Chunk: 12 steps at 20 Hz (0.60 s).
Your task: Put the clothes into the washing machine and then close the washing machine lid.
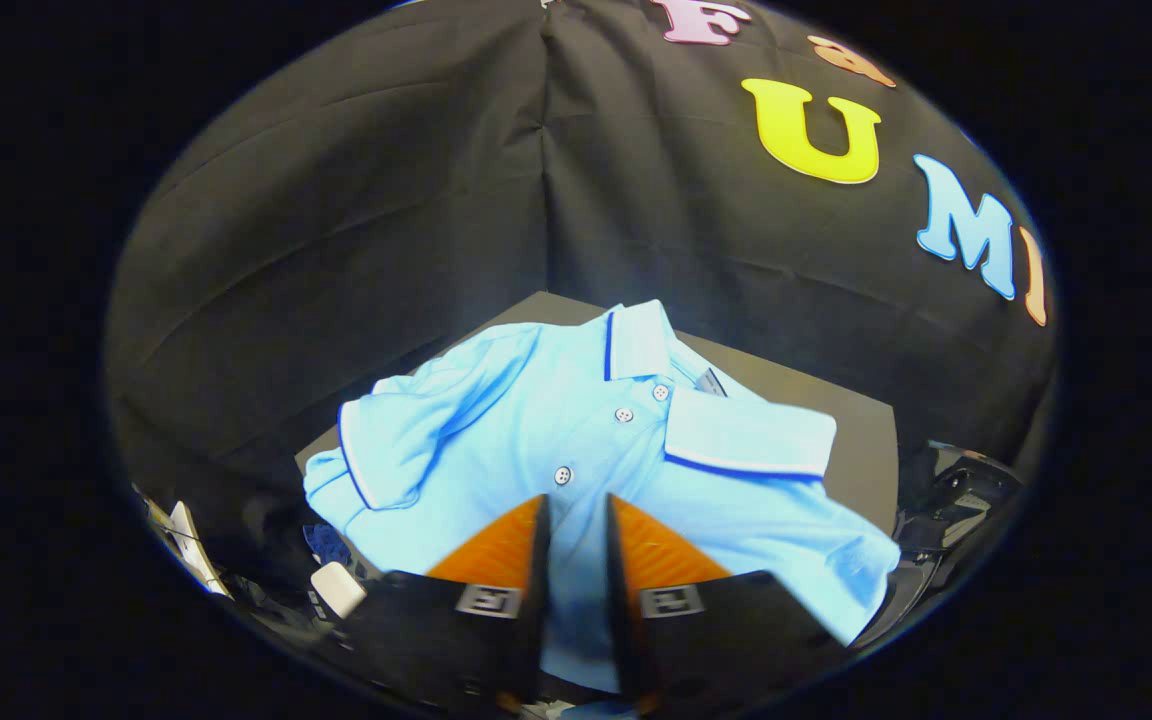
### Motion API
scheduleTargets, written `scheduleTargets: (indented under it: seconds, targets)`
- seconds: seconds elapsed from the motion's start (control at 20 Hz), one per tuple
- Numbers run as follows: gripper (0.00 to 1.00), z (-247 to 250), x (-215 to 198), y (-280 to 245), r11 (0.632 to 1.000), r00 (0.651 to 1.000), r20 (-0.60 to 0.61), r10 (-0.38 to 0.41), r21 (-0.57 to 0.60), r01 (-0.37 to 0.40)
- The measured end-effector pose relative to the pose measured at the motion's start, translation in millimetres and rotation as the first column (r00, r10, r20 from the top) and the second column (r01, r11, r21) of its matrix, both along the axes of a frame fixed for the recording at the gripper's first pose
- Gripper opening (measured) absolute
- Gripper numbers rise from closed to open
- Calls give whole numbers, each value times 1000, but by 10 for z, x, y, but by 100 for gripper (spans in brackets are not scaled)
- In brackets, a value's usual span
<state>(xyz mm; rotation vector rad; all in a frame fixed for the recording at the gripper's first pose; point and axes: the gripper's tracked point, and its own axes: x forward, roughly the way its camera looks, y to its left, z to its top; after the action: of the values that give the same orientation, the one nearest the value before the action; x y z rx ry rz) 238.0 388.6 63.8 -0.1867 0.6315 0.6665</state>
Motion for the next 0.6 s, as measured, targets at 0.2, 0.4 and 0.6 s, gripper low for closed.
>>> scheduleTargets:
  seconds: [0.2,0.4,0.6]
  targets:
    - [2,45,-17,-46,1000,1000,-11,-5,4,5]
    - [1,161,-14,-20,998,1000,-29,-9,63,11]
    - [1,461,-35,-17,993,1000,10,4,122,-5]
